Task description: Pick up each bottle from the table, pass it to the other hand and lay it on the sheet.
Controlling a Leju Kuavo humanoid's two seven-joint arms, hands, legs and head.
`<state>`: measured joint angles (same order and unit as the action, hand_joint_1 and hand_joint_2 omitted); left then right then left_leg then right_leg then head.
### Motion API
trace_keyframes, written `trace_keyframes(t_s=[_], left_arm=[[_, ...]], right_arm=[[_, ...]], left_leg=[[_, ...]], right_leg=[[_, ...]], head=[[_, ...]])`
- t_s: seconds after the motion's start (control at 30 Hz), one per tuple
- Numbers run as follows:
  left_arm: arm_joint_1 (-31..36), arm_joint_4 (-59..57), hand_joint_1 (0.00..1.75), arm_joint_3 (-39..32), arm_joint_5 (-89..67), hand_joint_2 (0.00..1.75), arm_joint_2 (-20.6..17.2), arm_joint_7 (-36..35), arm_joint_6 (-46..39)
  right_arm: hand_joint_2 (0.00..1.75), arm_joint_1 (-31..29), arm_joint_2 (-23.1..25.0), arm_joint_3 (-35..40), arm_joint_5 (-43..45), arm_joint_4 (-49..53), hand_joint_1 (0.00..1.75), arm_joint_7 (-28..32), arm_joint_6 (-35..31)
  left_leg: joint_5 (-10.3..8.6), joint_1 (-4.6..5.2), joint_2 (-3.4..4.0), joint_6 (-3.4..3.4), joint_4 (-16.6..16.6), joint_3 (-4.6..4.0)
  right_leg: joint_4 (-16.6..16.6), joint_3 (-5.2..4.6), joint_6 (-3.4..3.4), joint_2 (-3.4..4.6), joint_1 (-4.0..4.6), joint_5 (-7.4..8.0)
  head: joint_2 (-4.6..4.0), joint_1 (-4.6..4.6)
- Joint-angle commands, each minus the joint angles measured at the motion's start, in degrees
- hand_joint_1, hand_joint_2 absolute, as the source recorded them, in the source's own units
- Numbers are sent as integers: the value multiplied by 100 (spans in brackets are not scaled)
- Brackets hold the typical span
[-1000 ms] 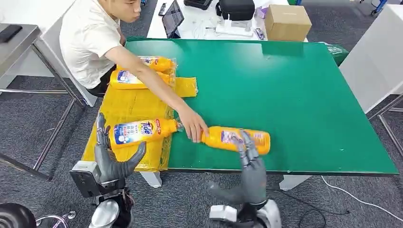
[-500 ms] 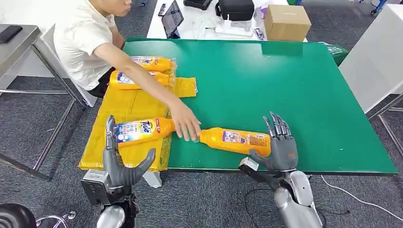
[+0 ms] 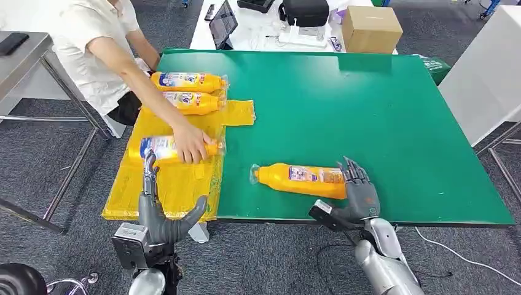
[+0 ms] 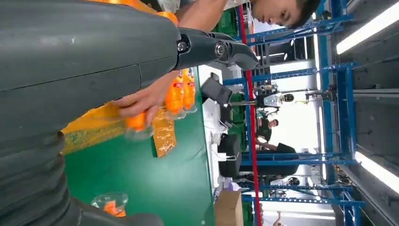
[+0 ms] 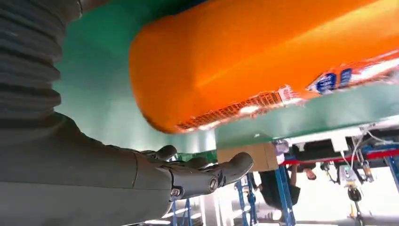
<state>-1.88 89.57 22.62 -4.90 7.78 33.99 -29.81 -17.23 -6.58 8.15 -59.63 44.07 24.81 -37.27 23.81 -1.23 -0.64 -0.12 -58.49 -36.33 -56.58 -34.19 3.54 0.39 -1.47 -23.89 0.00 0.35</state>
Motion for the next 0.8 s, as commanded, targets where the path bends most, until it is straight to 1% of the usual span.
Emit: trace_keyframes(t_s=[0.03,0.07,0.1,0.13,0.17,0.2,0.23,0.3,0.43,0.47,0.57,0.67,0.7,0.73,0.8], left_arm=[[96,-293,0,121,-21,175,-69,-61,53],[107,-303,0,145,-32,175,-71,-72,84],[114,-301,0,172,-36,175,-65,-81,116],[115,-300,0,190,-35,175,-59,-88,136],[122,-300,0,202,-39,175,-56,-93,148],[132,-314,0,210,-41,175,-48,-100,154],[139,-326,0,215,-40,175,-39,-104,157],[153,-352,0,220,-32,175,-29,-121,173],[192,-385,0,252,-25,175,-14,-147,218],[199,-389,0,261,-26,175,-10,-152,226],[218,-403,0,290,-28,175,22,-163,239],[237,-449,0,348,-22,175,74,-214,247],[263,-469,0,365,-20,175,73,-235,262],[278,-460,0,374,20,175,89,-241,287],[284,-422,0,344,120,175,106,-263,303]], right_arm=[[175,-321,-41,276,137,-658,0,3,196],[175,-316,-37,312,189,-694,0,20,274],[175,-301,-24,335,290,-711,0,73,342],[175,-289,-15,362,302,-718,0,92,352],[175,-292,-7,395,317,-739,0,95,389],[175,-307,-9,452,321,-758,0,65,399],[175,-319,-13,485,302,-769,0,39,394],[175,-371,-19,549,283,-816,0,-36,356],[175,-518,11,660,233,-844,0,-107,308],[175,-543,31,680,231,-834,0,-108,321],[175,-564,95,754,247,-743,0,-119,323],[175,-618,140,923,212,-691,0,-217,550],[175,-661,147,963,227,-700,0,-268,651],[175,-729,170,1023,219,-732,0,-300,645],[175,-776,198,1052,317,-847,0,-280,650]], left_leg=[[5,0,10,5,5,18],[10,-1,14,8,7,33],[4,-1,6,5,5,18],[9,-3,9,8,7,31],[5,-2,6,5,5,19],[7,-2,8,7,7,29],[4,-3,6,5,6,20],[8,-3,10,8,9,35],[4,-2,10,4,4,23],[11,-5,17,10,10,47],[4,-3,15,5,4,25],[10,-4,22,10,5,39],[6,-2,17,6,3,27],[12,-4,23,10,6,43],[6,-2,19,5,2,23]], right_leg=[[5,16,-12,3,3,-3],[10,30,-19,4,6,-6],[7,17,-11,0,4,-3],[11,31,-18,-1,8,-6],[7,19,-12,-1,5,-3],[10,28,-16,-1,7,-5],[9,20,-12,-1,6,-2],[13,34,-21,0,9,-5],[6,19,-14,2,5,-2],[13,42,-29,3,12,-6],[6,18,-14,5,6,0],[10,32,-24,8,10,-3],[5,21,-16,7,6,-2],[10,37,-26,8,10,-6],[4,16,-14,10,5,0]], head=[[0,0],[0,0],[0,0],[0,0],[0,0],[0,0],[0,2],[0,0],[0,2],[0,-2],[0,0],[0,0],[0,0],[0,0],[0,0]])
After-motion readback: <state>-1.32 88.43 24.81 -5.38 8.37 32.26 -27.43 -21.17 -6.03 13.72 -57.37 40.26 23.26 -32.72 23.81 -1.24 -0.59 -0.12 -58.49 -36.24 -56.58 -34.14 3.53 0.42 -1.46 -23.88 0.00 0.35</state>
